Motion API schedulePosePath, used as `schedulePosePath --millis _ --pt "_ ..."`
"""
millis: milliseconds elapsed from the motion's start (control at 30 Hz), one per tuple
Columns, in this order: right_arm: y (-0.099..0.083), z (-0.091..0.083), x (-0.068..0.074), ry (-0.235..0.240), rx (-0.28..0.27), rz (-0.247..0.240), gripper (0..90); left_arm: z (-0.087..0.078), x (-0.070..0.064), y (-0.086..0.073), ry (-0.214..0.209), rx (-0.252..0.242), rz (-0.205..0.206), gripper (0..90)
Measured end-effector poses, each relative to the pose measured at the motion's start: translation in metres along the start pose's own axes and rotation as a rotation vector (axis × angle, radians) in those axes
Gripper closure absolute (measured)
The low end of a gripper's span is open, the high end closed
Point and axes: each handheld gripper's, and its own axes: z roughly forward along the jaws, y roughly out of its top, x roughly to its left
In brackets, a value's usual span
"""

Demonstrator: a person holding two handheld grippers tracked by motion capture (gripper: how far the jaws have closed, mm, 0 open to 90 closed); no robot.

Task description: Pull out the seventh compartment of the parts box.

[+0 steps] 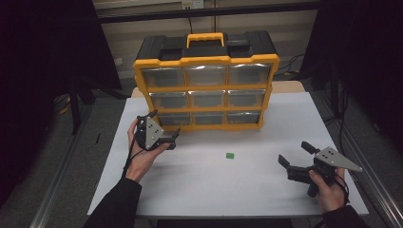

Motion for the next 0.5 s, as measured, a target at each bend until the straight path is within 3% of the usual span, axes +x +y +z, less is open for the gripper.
schedulePosePath --millis 67,300,500 --pt "0.000 0.000 0.000 0.000 0.001 -0.001 1.3 0.001 0.001 0.001 0.006 0.006 0.011 3.7" --pt "0.000 0.000 0.000 -0.001 -0.001 -0.005 1.3 0.007 0.004 0.009 0.025 -0.006 0.140 4.1" --pt "0.000 0.000 0.000 0.001 0.001 0.000 1.3 0.011 0.003 0.012 0.037 0.010 0.207 3.8"
